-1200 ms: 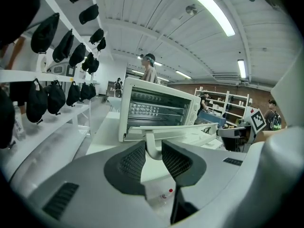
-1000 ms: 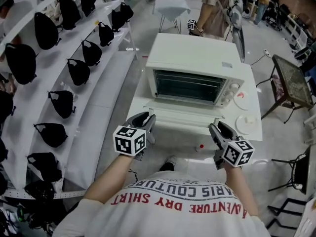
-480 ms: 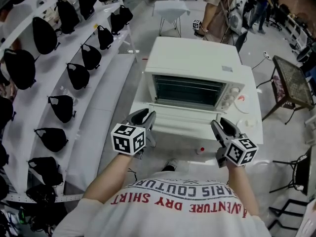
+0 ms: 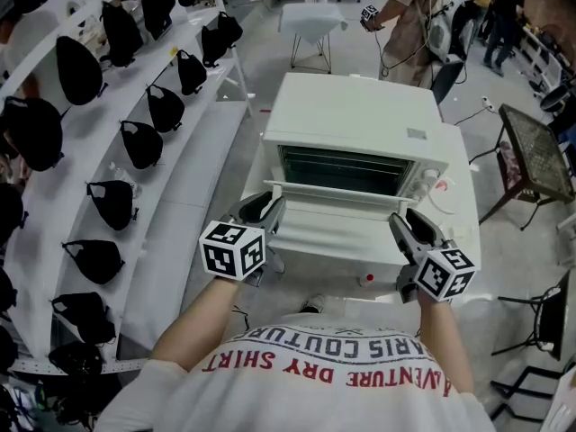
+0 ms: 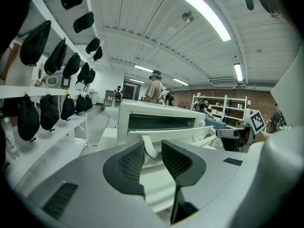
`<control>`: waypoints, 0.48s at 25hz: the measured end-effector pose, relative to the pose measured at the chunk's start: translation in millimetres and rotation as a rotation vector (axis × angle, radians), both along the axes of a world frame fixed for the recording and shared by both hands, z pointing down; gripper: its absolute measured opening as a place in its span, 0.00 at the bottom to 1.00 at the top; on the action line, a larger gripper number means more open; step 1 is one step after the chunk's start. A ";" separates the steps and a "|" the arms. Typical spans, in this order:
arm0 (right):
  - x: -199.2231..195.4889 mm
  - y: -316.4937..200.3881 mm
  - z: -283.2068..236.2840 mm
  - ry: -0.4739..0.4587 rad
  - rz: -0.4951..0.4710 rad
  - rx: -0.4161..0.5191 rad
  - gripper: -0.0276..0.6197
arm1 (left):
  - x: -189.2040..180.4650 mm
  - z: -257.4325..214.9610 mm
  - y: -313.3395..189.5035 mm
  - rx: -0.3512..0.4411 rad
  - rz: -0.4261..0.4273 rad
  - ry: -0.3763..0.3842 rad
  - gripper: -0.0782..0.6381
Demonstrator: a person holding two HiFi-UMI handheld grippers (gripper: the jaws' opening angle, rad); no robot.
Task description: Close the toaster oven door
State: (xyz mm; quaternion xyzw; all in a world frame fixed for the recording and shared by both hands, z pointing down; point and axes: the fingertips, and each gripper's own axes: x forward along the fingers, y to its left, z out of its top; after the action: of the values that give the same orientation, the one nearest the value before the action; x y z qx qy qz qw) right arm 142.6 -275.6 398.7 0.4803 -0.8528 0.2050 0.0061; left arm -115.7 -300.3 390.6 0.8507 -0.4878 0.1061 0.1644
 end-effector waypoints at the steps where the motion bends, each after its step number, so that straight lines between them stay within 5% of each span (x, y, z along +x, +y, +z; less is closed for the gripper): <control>1: 0.3 -2.3 -1.7 0.001 0.001 0.004 0.31 | 0.4 -1.6 -2.4 0.002 0.000 -0.002 0.28; 12: 2.1 -28.8 -17.5 -0.006 0.018 0.033 0.31 | 2.0 -16.4 -29.5 0.025 0.007 0.015 0.28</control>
State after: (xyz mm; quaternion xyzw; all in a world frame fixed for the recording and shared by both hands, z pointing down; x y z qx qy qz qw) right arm 144.7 -304.4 381.3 0.4872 -0.8518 0.1924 -0.0064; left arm -113.6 -329.8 374.3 0.8551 -0.4850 0.0945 0.1571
